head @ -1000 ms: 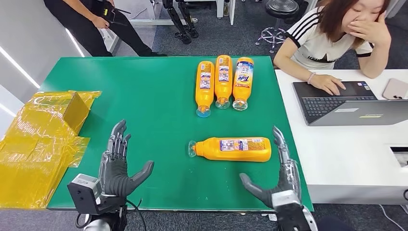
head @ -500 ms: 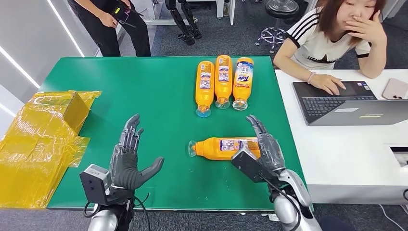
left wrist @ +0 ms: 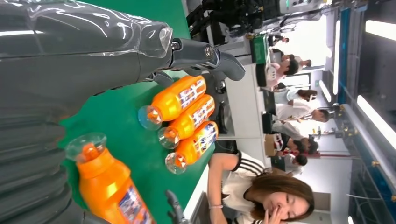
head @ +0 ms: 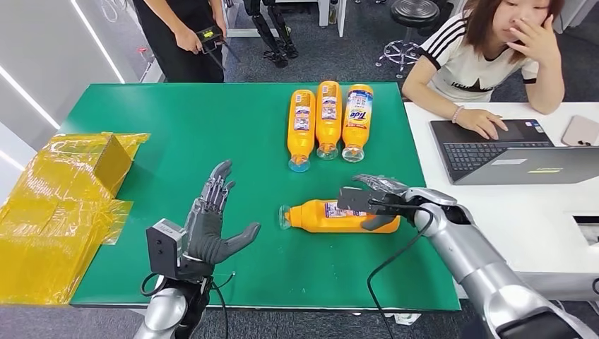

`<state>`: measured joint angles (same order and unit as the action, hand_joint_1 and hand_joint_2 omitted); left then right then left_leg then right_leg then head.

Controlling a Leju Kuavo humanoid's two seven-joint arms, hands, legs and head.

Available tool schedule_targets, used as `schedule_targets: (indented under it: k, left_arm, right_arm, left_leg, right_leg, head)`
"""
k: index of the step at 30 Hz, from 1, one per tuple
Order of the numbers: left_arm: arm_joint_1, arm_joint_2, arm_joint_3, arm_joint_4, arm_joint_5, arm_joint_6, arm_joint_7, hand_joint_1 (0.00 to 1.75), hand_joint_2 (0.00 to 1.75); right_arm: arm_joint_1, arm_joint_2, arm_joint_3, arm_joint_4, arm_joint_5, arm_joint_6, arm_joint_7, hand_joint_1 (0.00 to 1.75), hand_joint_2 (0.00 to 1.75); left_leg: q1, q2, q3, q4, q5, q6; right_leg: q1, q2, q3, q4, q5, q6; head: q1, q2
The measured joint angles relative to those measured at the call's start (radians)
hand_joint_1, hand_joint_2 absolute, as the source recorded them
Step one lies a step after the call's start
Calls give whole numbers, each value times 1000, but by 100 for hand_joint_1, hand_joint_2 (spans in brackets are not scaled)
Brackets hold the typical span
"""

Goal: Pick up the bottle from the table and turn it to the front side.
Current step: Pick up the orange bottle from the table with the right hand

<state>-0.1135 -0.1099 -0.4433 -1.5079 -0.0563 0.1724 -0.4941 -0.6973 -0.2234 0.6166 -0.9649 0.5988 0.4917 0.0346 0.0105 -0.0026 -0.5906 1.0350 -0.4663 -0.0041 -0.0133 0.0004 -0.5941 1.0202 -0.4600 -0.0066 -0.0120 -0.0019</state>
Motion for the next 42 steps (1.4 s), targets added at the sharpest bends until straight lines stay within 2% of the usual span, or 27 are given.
schedule_targets:
  k: [8,14,16,20,21,32,37,42]
  left_arm:
    - [-15,2,-2,35,35,0,4,0,175]
    - [-15,8,-2,49,48,0,4,0,175]
    - [-15,8,-2,50,51,-1,4,0,175]
    - [-14,9,-2,51,56,-1,4,0,175]
    - [-14,9,-2,51,57,-1,4,0,175]
    - [-6,16,-2,51,59,-1,4,0,175]
    - [-2,18,-2,51,59,-1,4,0,175]
    - [8,21,-2,50,59,1,4,0,175]
  right_arm:
    - [-91,-18,123,129,-58,45,-5,6,175]
    - [-135,-20,200,203,-107,59,-30,1,175]
    - [-146,-20,222,220,-117,63,-35,12,175]
    - [-160,-20,260,245,-134,63,-47,143,175]
    - [-163,-20,267,249,-136,62,-50,148,175]
    - [-187,-13,323,270,-133,47,-64,151,175]
    - [-190,-12,334,274,-132,42,-66,174,175]
    - [-175,-13,342,264,-163,-44,-93,175,175]
  left_leg:
    - [0,0,0,0,0,0]
    - [0,0,0,0,0,0]
    - [0,0,0,0,0,0]
    - [0,0,0,0,0,0]
    - [0,0,0,0,0,0]
    - [0,0,0,0,0,0]
    - [0,0,0,0,0,0]
    - [0,0,0,0,0,0]
  right_leg:
    - [0,0,0,0,0,0]
    - [0,0,0,0,0,0]
    - [0,0,0,0,0,0]
    - [0,0,0,0,0,0]
    - [0,0,0,0,0,0]
    - [0,0,0,0,0,0]
    - [0,0,0,0,0,0]
    - [0,0,0,0,0,0]
  head:
    - [0,0]
    - [0,0]
    - [0,0]
    - [0,0]
    - [0,0]
    - [0,0]
    - [0,0]
    - [0,0]
